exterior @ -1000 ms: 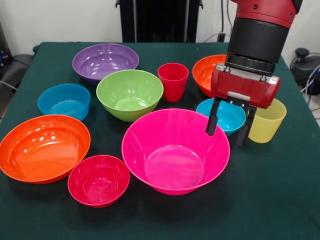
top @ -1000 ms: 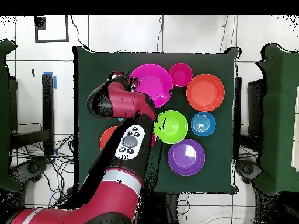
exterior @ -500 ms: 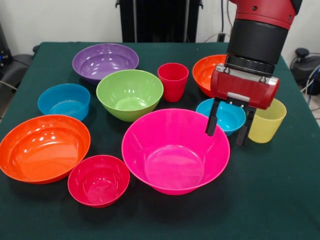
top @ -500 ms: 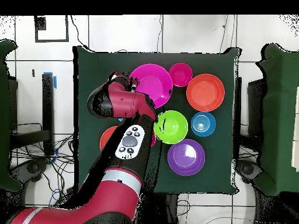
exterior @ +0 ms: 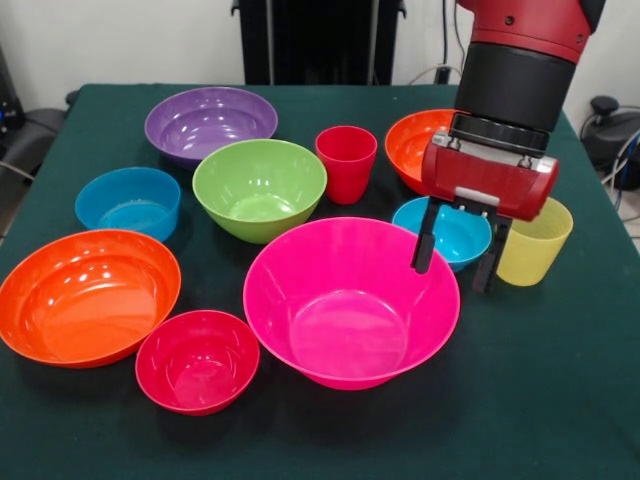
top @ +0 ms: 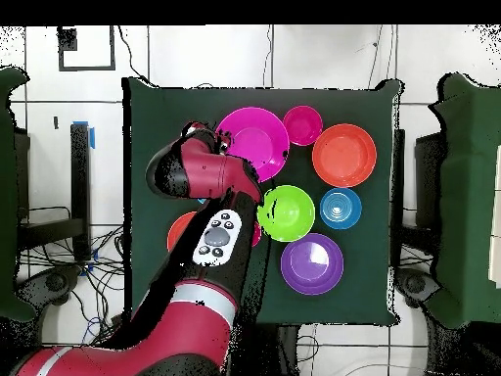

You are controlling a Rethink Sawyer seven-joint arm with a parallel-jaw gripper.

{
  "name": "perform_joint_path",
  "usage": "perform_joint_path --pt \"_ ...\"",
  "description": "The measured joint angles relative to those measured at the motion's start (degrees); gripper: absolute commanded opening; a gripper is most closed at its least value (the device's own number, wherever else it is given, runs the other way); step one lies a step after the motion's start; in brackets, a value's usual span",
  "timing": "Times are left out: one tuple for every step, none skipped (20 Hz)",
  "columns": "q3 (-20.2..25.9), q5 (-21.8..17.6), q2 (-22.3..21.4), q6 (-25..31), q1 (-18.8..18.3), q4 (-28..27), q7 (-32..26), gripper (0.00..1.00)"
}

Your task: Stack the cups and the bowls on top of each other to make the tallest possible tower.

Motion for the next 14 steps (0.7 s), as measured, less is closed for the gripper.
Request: perform_joint_path --pt "0.0 0.0 0.1 0.0 0.0 0.0 0.0 1.0" --pt "0.0 0.0 0.2 0.0 0.0 0.0 0.0 1.0" --pt "0.0 0.0 0.3 0.0 0.0 0.0 0.0 1.0" --pt "0.0 0.0 0.5 0.0 0.0 -0.1 0.0 1.0" --pt "0.0 0.0 0.6 0.0 0.0 -0.1 0.0 1.0" --pt "0.0 0.0 0.8 0.0 0.0 -0.2 0.0 1.0" --pt "0.0 0.0 1.1 0.0 0.0 -0.3 0.0 1.0" --pt "0.0 0.0 1.5 0.0 0.0 -0.4 0.0 1.0" --pt "0.0 0.0 1.8 0.0 0.0 -0.4 0.0 1.0" --pt "0.0 0.0 2.2 0.0 0.1 -0.4 0.0 1.0" --pt "0.0 0.0 2.5 0.0 0.1 -0.4 0.0 1.0" --pt "0.0 0.0 3.0 0.0 0.1 -0.5 0.0 1.0" --pt "0.0 0.0 3.2 0.0 0.1 -0.5 0.0 1.0" --pt "0.0 0.0 3.7 0.0 0.1 -0.6 0.0 1.0"
